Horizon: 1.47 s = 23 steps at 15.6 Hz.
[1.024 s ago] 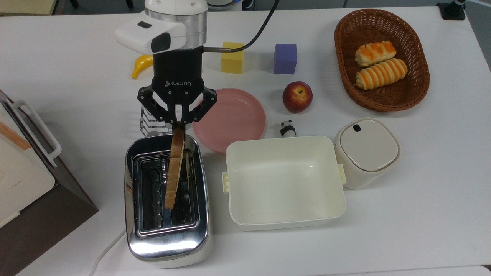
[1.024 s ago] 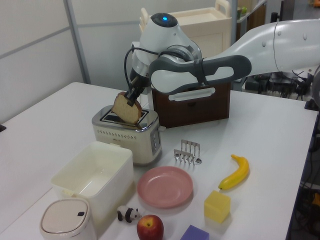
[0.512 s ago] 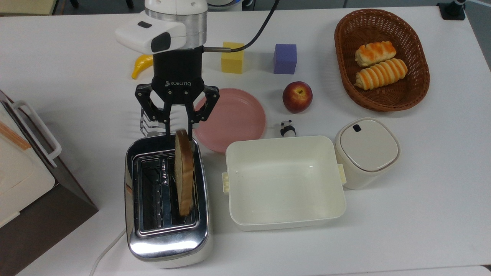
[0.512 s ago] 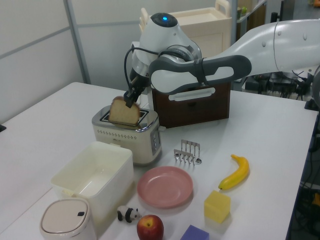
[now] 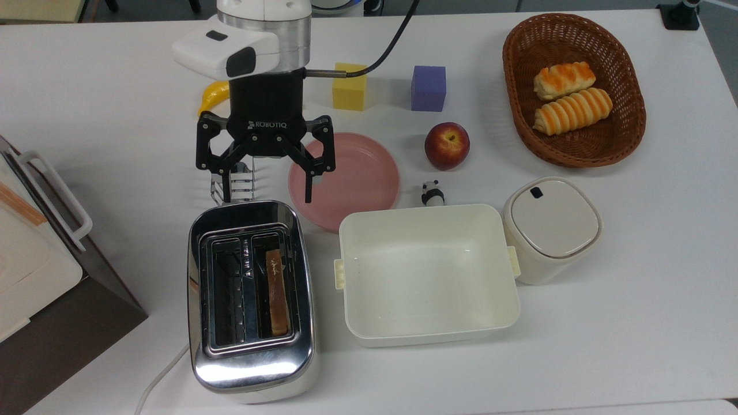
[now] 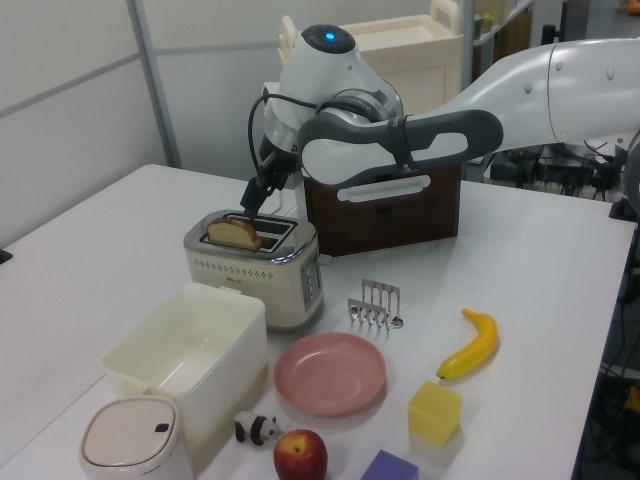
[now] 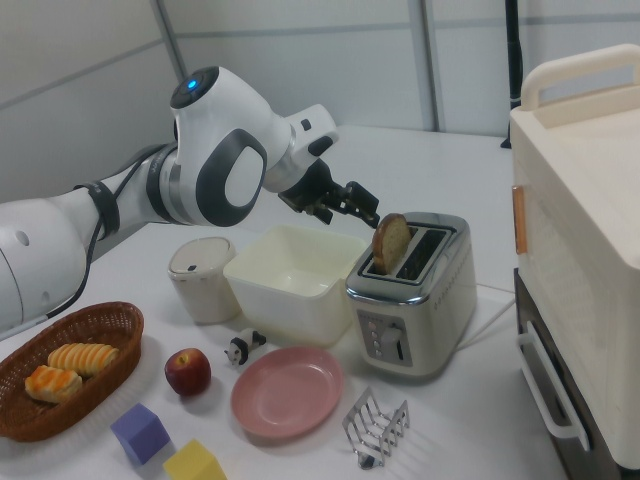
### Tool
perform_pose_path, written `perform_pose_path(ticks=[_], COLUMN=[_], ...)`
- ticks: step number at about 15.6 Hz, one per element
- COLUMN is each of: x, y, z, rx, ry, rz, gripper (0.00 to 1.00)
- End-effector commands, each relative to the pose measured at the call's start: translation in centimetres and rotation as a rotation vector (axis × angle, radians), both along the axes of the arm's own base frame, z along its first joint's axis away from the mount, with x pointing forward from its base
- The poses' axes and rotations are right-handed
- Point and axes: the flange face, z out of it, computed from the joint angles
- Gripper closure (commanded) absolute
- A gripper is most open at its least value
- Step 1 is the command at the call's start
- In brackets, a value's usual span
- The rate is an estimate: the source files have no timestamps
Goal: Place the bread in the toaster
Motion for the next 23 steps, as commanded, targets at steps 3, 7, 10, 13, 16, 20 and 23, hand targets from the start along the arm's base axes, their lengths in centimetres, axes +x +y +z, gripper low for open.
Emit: perform_pose_path(ticks=[3,7,10,13,16,20,23], x=[-3.4,-7.0,-8.8,-10.8,-11.5,-12.1,-12.2], y=[-1.6,-2.1,-3.0,-4.1,-4.7,-7.8,-8.5], z=[4.1,6.4,5.7,7.9,8.1,9.1,9.1], rx=[-0.026,-0.045,-0.057,-0.052,-0.048,0.045,0.068], ry=[0.123,0.27,0.42,0.465,0.503,0.497,0.499], rz=[-0.09,-0.14,-0.18,-0.212,-0.176,-0.21,-0.197], gripper=[0.0,0.0,0.0,0.0,0.0,0.0,0.0])
